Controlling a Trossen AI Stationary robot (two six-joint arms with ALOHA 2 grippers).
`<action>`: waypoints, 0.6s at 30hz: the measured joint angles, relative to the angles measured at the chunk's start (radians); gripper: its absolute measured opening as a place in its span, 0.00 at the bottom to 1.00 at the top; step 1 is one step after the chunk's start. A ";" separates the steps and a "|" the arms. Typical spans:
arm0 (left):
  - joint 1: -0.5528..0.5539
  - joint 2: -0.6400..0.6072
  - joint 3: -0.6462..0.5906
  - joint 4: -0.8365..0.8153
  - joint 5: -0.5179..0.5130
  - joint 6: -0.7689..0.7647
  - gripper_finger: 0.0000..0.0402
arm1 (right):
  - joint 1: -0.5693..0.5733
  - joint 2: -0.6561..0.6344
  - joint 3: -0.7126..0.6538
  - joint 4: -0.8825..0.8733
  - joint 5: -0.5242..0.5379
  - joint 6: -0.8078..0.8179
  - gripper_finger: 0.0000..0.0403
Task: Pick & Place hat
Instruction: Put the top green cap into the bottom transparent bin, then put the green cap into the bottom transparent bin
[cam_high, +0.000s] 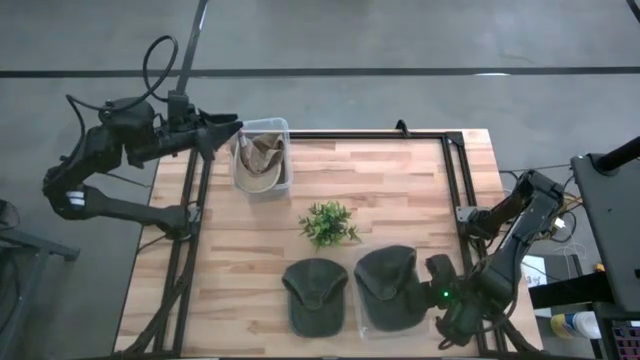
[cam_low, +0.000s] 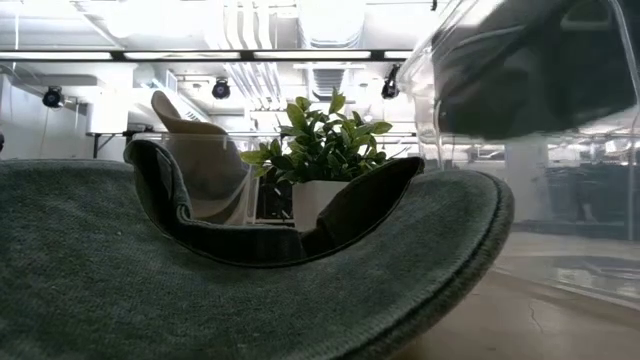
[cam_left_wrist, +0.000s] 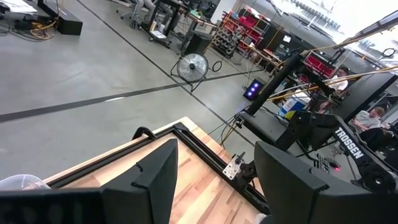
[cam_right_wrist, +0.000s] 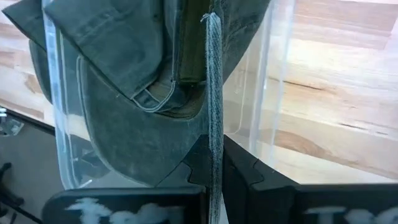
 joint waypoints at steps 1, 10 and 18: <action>0.000 0.000 0.000 0.000 0.000 0.000 0.51 | 0.000 0.002 0.001 0.000 0.000 0.000 0.03; 0.000 0.007 -0.001 0.000 0.000 0.009 0.51 | -0.028 0.015 0.000 0.000 -0.006 0.005 0.08; 0.000 0.008 -0.001 -0.001 0.003 0.010 0.51 | -0.055 0.009 0.000 0.086 -0.002 -0.054 0.41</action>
